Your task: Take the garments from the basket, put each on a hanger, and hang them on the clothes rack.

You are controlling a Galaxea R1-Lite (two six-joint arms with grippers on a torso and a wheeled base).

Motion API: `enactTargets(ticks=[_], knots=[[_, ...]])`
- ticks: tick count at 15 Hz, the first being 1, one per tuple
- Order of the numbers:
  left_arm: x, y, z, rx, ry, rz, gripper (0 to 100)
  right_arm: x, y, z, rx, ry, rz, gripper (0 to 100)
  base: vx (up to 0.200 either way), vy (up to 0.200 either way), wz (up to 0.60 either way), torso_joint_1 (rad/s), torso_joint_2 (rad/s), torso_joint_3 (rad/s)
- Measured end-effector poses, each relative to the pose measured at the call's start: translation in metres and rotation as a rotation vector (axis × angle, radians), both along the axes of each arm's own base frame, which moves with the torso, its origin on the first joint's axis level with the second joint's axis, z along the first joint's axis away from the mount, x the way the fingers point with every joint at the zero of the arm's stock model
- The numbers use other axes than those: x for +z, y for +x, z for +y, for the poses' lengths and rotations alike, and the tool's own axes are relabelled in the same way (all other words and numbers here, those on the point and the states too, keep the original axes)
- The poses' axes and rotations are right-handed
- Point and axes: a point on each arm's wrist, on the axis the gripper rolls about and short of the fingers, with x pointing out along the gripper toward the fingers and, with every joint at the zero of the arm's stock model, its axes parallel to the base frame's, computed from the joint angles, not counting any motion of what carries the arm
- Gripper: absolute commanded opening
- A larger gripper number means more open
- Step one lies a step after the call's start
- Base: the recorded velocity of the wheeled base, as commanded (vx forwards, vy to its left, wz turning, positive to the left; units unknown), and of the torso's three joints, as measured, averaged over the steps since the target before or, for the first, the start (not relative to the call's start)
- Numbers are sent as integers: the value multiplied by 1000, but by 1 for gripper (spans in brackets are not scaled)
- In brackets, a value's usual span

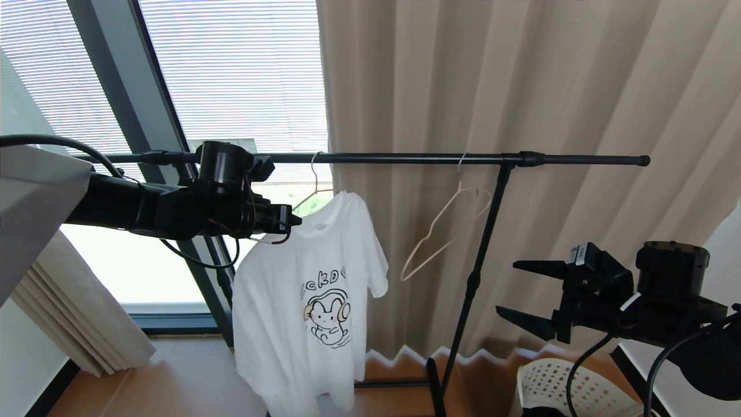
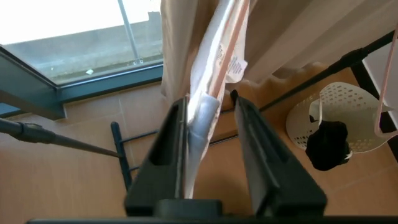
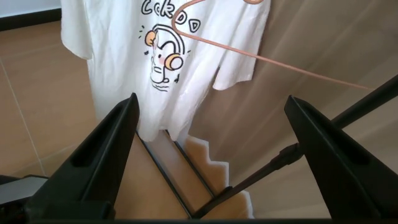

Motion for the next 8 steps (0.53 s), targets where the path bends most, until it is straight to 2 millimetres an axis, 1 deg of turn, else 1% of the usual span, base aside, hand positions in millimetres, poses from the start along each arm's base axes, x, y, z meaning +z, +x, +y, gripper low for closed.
enactTargets(ticks=[2, 4, 6, 8], knots=[[-3, -4, 0, -3, 4, 15, 100, 0, 0, 0, 0, -1, -1, 100, 0, 0, 0, 0, 0, 0], [-3, -16, 0, -15, 10, 33, 100, 0, 0, 0, 1, -1, -2, 100, 0, 0, 0, 0, 0, 0], [2, -31, 0, -26, 12, 34, 100, 2, -1, 0, 2, 0, -9, 100, 0, 0, 0, 0, 0, 0], [13, -48, 2, -32, 6, 8, 100, 9, -2, 0, 0, 3, -31, 100, 0, 0, 0, 0, 0, 0]])
